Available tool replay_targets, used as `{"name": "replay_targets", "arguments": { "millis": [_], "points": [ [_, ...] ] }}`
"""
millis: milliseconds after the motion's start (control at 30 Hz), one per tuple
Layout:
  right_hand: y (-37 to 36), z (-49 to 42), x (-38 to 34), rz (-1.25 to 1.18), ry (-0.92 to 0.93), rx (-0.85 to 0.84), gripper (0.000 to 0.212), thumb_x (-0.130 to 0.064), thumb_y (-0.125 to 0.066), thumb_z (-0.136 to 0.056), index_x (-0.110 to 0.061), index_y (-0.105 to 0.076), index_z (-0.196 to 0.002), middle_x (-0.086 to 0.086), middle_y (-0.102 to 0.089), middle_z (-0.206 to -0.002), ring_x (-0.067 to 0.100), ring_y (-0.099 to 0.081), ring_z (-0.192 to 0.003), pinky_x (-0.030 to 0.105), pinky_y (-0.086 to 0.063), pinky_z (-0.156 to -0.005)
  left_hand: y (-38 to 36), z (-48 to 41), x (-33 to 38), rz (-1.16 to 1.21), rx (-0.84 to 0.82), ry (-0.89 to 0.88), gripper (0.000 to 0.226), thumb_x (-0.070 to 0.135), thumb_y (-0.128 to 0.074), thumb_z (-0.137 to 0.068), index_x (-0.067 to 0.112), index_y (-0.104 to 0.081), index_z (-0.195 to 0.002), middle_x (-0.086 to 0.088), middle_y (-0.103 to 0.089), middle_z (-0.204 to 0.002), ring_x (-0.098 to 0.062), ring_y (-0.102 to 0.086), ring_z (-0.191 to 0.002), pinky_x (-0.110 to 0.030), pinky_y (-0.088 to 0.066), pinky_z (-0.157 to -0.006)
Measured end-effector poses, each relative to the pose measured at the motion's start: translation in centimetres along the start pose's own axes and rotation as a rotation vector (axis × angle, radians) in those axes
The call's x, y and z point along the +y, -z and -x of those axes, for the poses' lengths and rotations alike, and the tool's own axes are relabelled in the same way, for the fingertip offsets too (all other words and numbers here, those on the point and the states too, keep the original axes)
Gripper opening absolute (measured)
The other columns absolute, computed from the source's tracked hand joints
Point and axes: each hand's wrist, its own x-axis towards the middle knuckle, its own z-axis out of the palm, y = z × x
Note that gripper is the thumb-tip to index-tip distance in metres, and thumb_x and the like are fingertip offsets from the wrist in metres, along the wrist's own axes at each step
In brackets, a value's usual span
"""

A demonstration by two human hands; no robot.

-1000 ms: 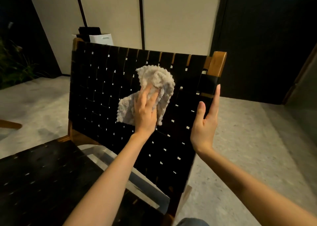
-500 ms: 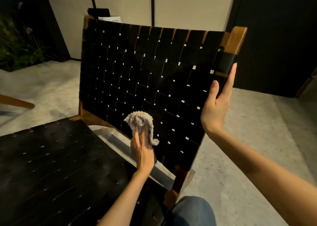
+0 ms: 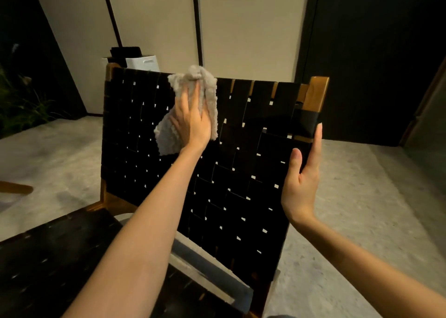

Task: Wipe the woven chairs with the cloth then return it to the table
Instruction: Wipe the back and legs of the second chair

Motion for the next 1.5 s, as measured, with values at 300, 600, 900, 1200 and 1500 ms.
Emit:
{"name": "replay_targets", "arguments": {
  "millis": [300, 600, 900, 1200, 1500],
  "points": [
    [0.0, 0.2, 0.0, 0.004, 0.005, 0.018, 0.055, -0.025, -0.036, -0.103, -0.051, -0.009, -0.143, -0.057, -0.03, -0.117, -0.023, -0.039, -0.114, -0.003, -0.03, -0.09, 0.4, 4.1, -6.4, -0.121, 0.002, 0.127, 0.053, 0.011, -0.041, -0.096, 0.02, -0.03, -0.147, -0.008, -0.023, -0.155, -0.032, -0.023, -0.14, -0.057, -0.016, -0.113],
    [0.0, 0.3, -0.2, -0.011, 0.007, 0.007, 0.054, -0.028, -0.035, -0.103, -0.045, -0.009, -0.146, -0.058, -0.025, -0.121, -0.022, -0.034, -0.119, -0.002, -0.027, -0.094, 0.7, 20.4, -13.9, -0.053, -0.108, 0.521, 0.05, 0.003, -0.037, -0.099, 0.01, -0.027, -0.147, -0.009, -0.013, -0.157, -0.033, -0.013, -0.143, -0.049, -0.017, -0.115],
    [0.1, 0.2, -0.9, 0.013, -0.013, 0.029, 0.055, -0.023, -0.036, -0.103, -0.035, -0.011, -0.15, -0.037, -0.044, -0.115, -0.01, -0.046, -0.109, 0.001, -0.032, -0.091, -0.7, 13.1, -1.5, 0.026, -0.131, 0.174, 0.052, 0.028, -0.031, -0.101, 0.042, -0.01, -0.146, 0.003, -0.006, -0.159, -0.029, -0.006, -0.144, -0.06, -0.009, -0.113],
    [0.8, -0.1, -1.6, -0.021, -0.083, -0.073, 0.052, -0.038, -0.032, -0.101, -0.07, -0.007, -0.132, -0.022, -0.034, -0.138, 0.005, -0.04, -0.13, 0.029, -0.033, -0.106, -0.9, 2.8, 9.4, -0.01, -0.168, -0.229, 0.047, 0.032, -0.036, -0.1, 0.043, -0.027, -0.145, 0.004, -0.016, -0.156, -0.03, -0.007, -0.144, -0.065, -0.011, -0.109],
    [5.3, -1.2, -3.1, -0.152, -0.199, -0.484, 0.061, -0.032, -0.042, -0.101, -0.073, -0.006, -0.127, -0.014, -0.021, -0.156, 0.006, -0.031, -0.139, 0.038, -0.029, -0.115, -1.0, 4.1, 15.6, -0.005, -0.22, -0.402, 0.037, 0.034, -0.036, -0.1, 0.038, -0.043, -0.137, 0.003, -0.043, -0.139, -0.03, -0.028, -0.134, -0.059, -0.017, -0.108]
  ]
}}
